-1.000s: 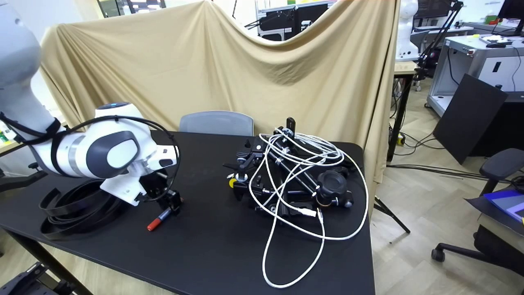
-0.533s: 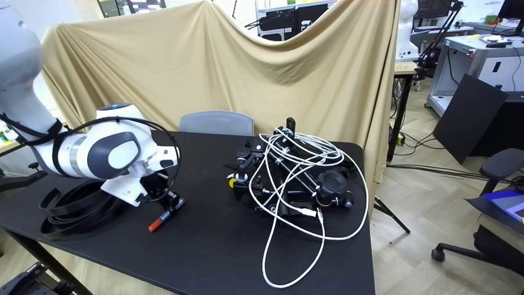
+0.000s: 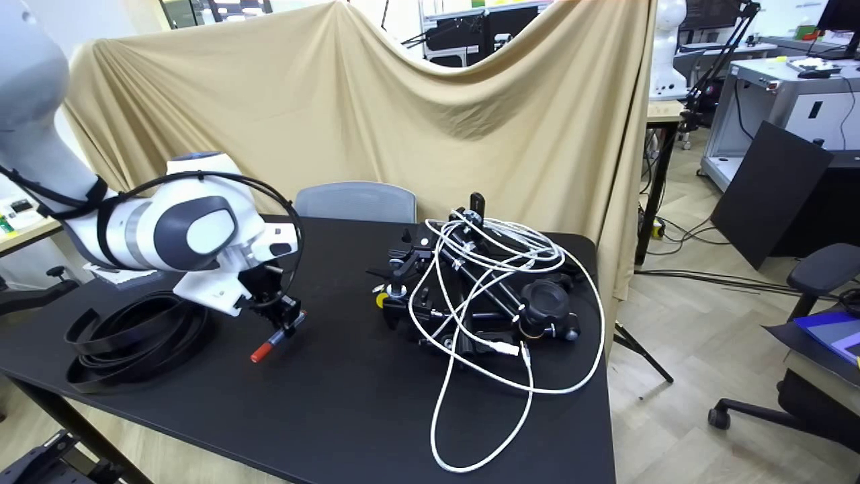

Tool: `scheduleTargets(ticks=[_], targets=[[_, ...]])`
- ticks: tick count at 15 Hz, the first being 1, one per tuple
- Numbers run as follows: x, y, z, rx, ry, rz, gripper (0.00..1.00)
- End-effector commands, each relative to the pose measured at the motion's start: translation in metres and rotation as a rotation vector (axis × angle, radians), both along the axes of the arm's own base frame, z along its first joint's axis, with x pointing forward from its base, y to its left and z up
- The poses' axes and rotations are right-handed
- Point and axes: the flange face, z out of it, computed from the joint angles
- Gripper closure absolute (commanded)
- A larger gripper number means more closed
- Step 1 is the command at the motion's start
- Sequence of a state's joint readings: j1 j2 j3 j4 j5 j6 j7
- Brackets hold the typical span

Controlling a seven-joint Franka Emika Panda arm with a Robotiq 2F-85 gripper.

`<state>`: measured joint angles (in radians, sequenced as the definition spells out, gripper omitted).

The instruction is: Move the marker away from you

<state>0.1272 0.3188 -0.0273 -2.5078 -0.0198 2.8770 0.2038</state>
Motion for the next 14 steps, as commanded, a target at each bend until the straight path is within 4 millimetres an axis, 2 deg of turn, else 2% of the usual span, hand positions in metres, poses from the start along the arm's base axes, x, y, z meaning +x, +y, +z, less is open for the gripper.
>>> scheduleTargets(ticks=[1,5,8,11,14], targets=[[0.026,-0.004,0.025,-0.015,0.015,0.025,0.95],[0.060,-0.007,0.039,-0.043,0.007,0.029,0.95],[0.085,-0.003,0.041,-0.052,0.002,0.038,0.95],[0.105,0.005,0.032,-0.049,0.013,0.047,0.95],[0.117,0.014,0.013,-0.043,0.028,0.048,0.95]])
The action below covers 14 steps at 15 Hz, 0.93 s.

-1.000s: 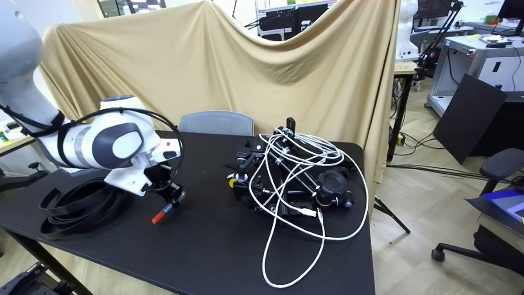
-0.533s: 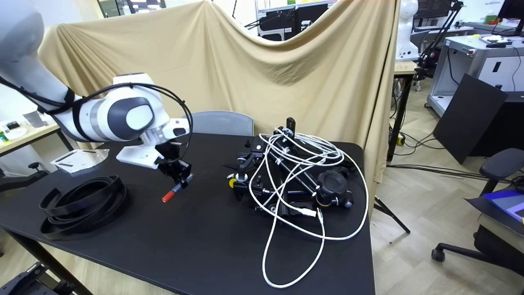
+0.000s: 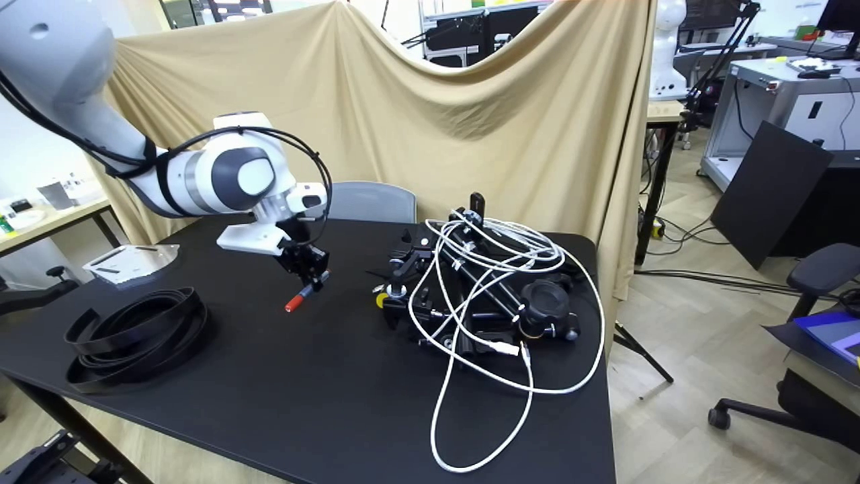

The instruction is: Move the marker away from you

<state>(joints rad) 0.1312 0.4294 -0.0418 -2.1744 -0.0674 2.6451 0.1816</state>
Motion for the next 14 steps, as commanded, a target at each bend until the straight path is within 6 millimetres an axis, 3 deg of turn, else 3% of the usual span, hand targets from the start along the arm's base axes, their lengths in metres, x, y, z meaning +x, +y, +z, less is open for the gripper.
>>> scheduleTargets(ticks=[1,6,10,11,13,14], targets=[[0.022,0.011,-0.023,-0.006,0.025,-0.011,0.95],[0.030,0.025,-0.048,-0.013,0.033,0.014,0.95],[0.033,0.031,-0.048,-0.008,0.020,0.024,0.95],[0.033,0.032,-0.048,-0.007,0.020,0.022,0.54],[0.031,0.031,-0.044,-0.006,0.018,0.021,0.49],[0.030,0.031,-0.041,-0.006,0.016,0.019,0.41]])
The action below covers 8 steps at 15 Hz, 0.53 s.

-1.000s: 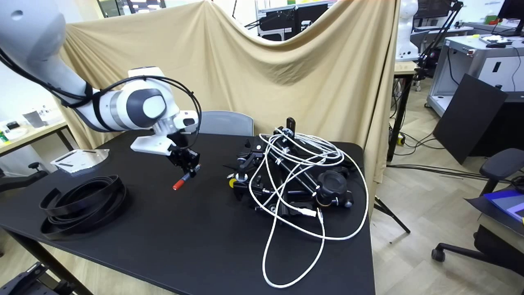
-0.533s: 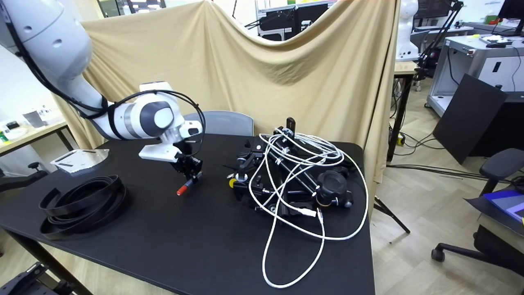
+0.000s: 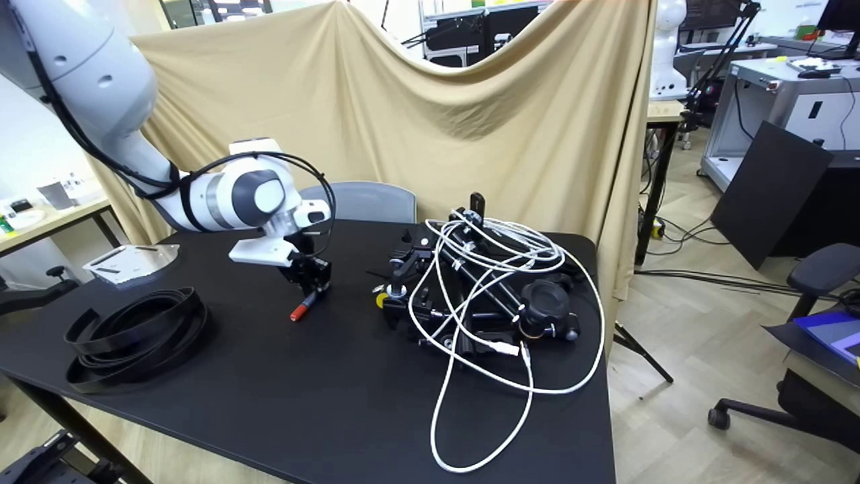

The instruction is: Move the marker away from you

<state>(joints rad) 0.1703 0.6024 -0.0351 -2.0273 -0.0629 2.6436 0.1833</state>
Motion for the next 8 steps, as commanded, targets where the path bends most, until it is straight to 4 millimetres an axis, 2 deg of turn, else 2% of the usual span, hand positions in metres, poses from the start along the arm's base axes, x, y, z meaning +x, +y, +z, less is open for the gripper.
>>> scheduleTargets(ticks=[1,5,6,8], targets=[[0.002,0.001,0.010,-0.002,-0.014,-0.023,0.34],[-0.004,0.002,0.028,0.002,-0.030,-0.030,0.06],[-0.005,0.001,0.034,0.001,-0.033,-0.036,0.02],[-0.012,0.001,0.048,0.016,-0.012,-0.052,0.00]])
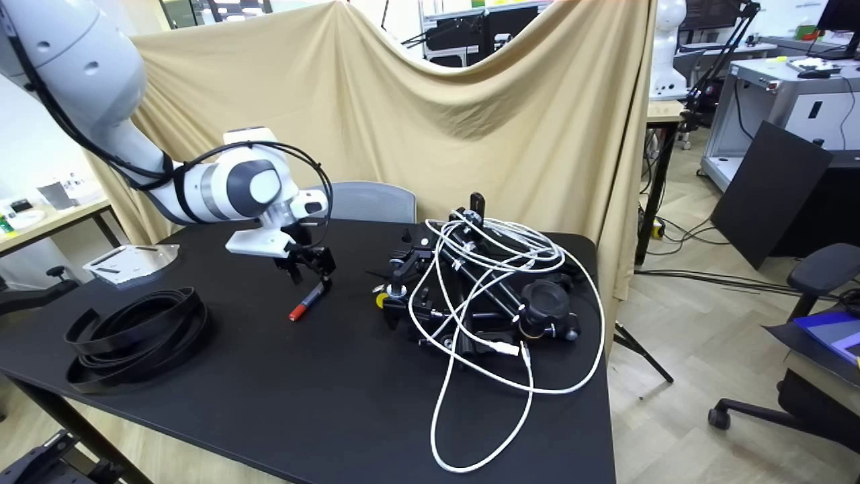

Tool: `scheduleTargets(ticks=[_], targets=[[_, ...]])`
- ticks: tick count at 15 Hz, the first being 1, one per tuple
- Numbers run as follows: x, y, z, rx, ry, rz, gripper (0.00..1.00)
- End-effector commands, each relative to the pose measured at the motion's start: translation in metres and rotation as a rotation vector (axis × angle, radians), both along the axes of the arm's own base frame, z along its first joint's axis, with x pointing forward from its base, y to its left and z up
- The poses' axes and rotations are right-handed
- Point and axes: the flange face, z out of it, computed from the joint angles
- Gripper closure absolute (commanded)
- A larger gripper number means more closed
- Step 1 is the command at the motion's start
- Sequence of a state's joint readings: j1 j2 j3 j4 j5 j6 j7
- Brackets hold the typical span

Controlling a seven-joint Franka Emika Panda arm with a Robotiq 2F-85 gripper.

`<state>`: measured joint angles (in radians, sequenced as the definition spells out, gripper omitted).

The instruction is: Move the marker away from you

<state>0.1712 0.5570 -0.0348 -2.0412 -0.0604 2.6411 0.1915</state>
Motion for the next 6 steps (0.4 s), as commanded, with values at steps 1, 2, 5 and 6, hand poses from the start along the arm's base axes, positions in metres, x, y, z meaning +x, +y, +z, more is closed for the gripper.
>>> scheduleTargets(ticks=[1,2,5,6], targets=[[-0.018,0.000,0.032,0.021,0.032,-0.039,0.00],[-0.024,0.000,0.038,0.028,0.055,-0.049,0.00],[-0.042,0.000,0.053,0.059,0.120,-0.061,0.00],[-0.047,0.000,0.057,0.078,0.149,-0.081,0.00]])
